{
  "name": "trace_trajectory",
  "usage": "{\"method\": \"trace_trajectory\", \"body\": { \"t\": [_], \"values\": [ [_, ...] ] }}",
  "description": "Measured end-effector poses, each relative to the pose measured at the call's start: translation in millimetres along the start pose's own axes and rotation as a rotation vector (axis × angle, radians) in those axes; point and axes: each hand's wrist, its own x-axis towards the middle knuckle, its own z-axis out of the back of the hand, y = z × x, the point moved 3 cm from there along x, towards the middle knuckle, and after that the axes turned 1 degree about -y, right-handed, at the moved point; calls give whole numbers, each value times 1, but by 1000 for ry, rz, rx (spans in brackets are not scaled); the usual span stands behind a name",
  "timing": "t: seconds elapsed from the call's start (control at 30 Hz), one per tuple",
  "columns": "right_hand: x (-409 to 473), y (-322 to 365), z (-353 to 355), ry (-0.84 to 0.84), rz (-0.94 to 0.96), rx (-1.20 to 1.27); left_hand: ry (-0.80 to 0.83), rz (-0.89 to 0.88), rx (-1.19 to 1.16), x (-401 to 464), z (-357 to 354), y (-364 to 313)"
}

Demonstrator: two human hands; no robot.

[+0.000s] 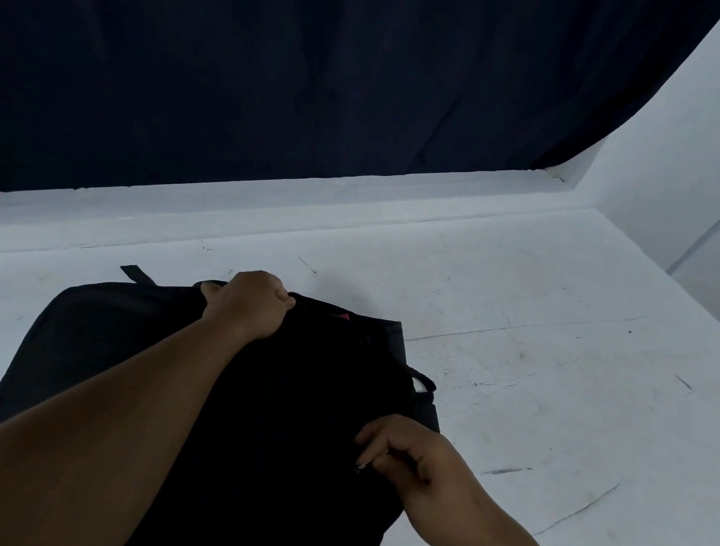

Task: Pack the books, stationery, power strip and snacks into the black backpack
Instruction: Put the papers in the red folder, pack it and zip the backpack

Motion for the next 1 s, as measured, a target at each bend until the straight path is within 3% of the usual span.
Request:
{"method": "trace_trajectory", "body": {
  "t": [0.17,0.37,0.6,0.8,1.0],
  "values": [
    [19,5,10,66,-46,-20,-154,86,98,-4,9,-1],
    [79,17,21,-6,8,-89,9,171,128,-5,9,2],
    [178,16,5,-18,57,-91,-62,175,123,4,8,9],
    [245,-6,-17,-6,77,-188,-112,217,-65,2,11,13],
    [280,-20,-33,355,21,-174,-147,214,-144,5,8,17]
  ]
}}
